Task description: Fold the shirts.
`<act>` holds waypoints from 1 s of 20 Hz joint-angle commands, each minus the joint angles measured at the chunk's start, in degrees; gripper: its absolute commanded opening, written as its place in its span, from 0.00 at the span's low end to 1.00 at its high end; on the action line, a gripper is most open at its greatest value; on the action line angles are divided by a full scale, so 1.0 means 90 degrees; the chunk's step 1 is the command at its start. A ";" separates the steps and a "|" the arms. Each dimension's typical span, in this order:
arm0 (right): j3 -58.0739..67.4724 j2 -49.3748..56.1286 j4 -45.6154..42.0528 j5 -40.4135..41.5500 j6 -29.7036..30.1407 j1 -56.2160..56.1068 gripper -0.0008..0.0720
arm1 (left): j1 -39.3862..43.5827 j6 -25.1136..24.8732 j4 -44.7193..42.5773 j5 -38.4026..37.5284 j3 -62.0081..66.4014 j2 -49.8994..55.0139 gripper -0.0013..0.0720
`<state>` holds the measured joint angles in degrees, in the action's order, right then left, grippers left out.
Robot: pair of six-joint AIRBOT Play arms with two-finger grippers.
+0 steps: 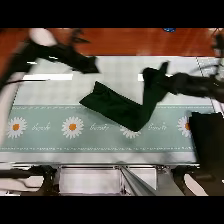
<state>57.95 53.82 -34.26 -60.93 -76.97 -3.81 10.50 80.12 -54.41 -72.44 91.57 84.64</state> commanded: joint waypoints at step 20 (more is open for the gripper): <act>0.3441 0.3759 -0.0294 -0.1783 -0.0270 -0.0877 0.56 | -0.2263 0.0219 0.0124 0.1887 -0.5217 -0.5287 0.05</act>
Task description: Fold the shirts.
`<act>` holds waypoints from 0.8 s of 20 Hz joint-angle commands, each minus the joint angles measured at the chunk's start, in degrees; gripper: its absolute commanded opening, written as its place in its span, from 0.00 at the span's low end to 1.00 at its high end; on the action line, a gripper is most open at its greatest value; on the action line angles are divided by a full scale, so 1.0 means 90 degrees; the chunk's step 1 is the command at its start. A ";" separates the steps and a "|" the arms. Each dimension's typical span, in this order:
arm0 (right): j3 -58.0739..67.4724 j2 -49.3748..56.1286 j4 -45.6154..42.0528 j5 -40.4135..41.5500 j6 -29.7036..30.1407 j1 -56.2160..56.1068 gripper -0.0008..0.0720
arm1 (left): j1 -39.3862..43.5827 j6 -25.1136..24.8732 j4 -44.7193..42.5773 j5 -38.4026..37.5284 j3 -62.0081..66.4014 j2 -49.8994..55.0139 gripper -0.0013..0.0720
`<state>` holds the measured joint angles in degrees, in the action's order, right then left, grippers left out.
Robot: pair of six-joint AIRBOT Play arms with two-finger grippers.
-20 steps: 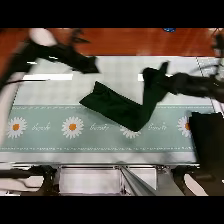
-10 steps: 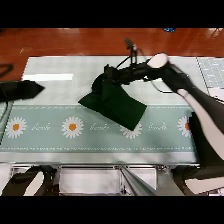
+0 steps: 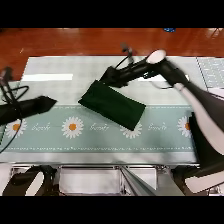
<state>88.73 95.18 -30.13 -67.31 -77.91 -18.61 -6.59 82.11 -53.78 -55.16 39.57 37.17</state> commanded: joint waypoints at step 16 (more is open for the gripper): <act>-0.7067 -0.4257 -0.1345 0.3388 -0.1571 0.1608 0.59 | 0.0695 0.0024 0.0124 0.0109 -0.0408 -0.0117 0.05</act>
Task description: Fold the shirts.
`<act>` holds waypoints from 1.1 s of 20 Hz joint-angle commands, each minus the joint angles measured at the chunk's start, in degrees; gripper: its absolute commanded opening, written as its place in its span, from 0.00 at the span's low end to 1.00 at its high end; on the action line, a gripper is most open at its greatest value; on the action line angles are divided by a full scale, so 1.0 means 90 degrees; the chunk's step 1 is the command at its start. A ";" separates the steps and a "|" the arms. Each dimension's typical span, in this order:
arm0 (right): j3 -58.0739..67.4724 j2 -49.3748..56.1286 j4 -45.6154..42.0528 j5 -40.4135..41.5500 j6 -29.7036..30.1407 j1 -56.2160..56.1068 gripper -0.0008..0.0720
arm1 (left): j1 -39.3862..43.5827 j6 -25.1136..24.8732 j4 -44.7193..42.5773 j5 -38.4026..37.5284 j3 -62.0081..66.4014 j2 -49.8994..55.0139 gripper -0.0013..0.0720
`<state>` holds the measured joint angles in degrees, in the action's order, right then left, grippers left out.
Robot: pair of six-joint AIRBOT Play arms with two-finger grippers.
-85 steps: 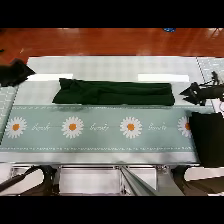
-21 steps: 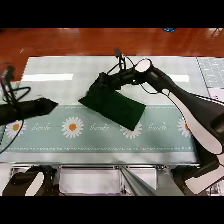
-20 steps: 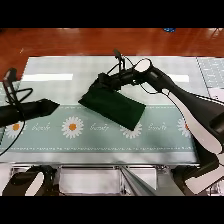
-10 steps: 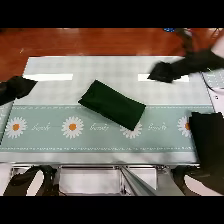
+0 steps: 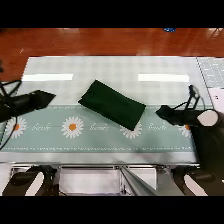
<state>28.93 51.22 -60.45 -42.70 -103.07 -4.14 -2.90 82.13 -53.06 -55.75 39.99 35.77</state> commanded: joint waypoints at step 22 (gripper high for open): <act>0.6458 0.3893 0.2081 -0.2108 0.2329 -0.0891 0.04 | 0.0287 -0.0007 0.0219 0.0576 -0.0678 0.0648 0.05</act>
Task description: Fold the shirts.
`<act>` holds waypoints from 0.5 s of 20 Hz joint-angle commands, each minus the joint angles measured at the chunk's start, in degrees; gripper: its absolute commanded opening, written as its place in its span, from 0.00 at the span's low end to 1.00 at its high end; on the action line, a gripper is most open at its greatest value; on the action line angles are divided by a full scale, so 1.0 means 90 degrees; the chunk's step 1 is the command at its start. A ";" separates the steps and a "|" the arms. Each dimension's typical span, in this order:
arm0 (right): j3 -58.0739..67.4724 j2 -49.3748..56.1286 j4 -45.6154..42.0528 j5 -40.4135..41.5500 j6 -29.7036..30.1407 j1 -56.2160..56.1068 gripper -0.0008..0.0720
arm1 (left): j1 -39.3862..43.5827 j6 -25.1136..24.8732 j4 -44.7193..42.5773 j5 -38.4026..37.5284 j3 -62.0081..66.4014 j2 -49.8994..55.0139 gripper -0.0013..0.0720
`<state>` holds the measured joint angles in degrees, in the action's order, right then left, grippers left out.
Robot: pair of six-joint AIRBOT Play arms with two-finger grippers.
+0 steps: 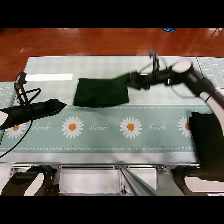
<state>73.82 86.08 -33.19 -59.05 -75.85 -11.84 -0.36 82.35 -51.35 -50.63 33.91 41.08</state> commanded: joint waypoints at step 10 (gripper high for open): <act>0.4801 -0.0155 -0.1707 -0.2135 -0.2091 0.2749 0.04 | 0.0005 -0.0053 0.0114 0.0051 0.0000 0.0058 0.05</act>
<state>111.59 85.34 -51.55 -72.62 -92.29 3.79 -0.36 81.91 -50.87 -50.48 33.91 41.58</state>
